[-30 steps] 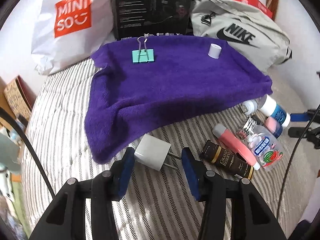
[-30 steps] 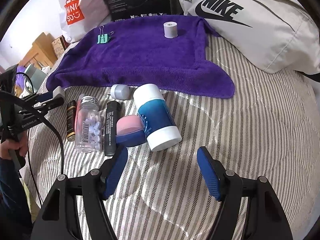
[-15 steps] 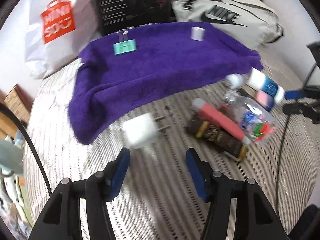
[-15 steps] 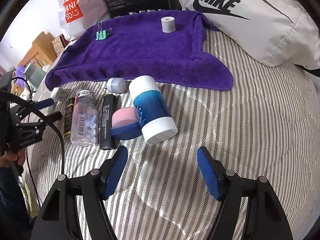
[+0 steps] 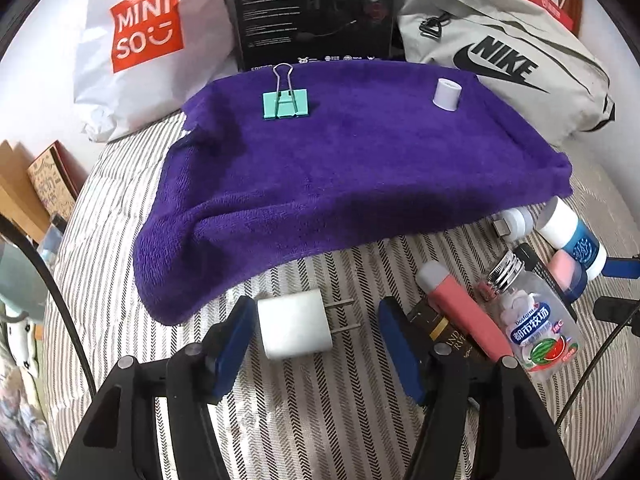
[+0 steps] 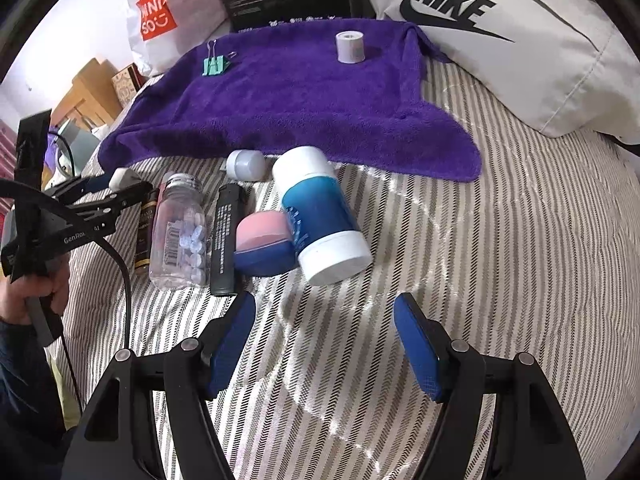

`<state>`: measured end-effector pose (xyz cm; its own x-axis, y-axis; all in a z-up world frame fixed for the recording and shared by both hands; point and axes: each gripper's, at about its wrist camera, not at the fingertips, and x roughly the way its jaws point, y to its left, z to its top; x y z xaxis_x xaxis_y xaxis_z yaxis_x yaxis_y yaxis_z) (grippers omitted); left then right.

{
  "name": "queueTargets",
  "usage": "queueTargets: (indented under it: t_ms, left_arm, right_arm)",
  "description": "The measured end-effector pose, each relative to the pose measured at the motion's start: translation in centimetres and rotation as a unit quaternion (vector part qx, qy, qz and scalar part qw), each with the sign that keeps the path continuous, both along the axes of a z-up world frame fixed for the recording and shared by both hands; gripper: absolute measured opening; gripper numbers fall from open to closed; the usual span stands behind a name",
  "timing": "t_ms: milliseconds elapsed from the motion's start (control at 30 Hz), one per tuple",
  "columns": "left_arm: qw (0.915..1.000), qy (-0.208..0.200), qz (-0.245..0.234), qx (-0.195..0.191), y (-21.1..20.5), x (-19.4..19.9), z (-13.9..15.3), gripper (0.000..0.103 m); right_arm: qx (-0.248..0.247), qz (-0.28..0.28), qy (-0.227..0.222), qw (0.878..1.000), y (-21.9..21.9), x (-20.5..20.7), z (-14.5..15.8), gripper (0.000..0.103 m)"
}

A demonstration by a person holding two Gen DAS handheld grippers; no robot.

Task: Organize rigid objects
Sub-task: 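Lower the left tool onto the white charger plug and close on it, then close the right tool on the blue-and-white deodorant stick while the left tool holds the plug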

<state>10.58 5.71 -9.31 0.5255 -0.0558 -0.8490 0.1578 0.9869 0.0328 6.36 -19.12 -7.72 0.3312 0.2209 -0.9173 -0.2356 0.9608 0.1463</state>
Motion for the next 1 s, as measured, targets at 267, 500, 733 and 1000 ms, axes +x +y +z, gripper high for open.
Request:
queueTargets:
  t_ms: [267,500,733,1000]
  left_arm:
    - [0.9999,0.002,0.004,-0.011,-0.2,-0.4,0.2,0.042]
    - [0.9999,0.006,0.005,-0.014,-0.1,-0.3,0.2,0.042]
    - [0.9998,0.005,0.005,-0.016,-0.1,-0.3,0.2,0.042]
    - [0.9998,-0.006,0.009,-0.017,0.0,-0.7,0.2,0.042]
  right_arm:
    - [-0.002,0.006,-0.037,0.999,-0.1,2.4,0.6,0.070]
    - [-0.020,0.051,-0.051,0.997,1.6,4.7,0.1,0.048]
    - [-0.060,0.072,-0.035,0.995,1.6,4.9,-0.8,0.048]
    - [-0.055,0.074,-0.052,0.994,1.4,3.8,-0.1,0.036]
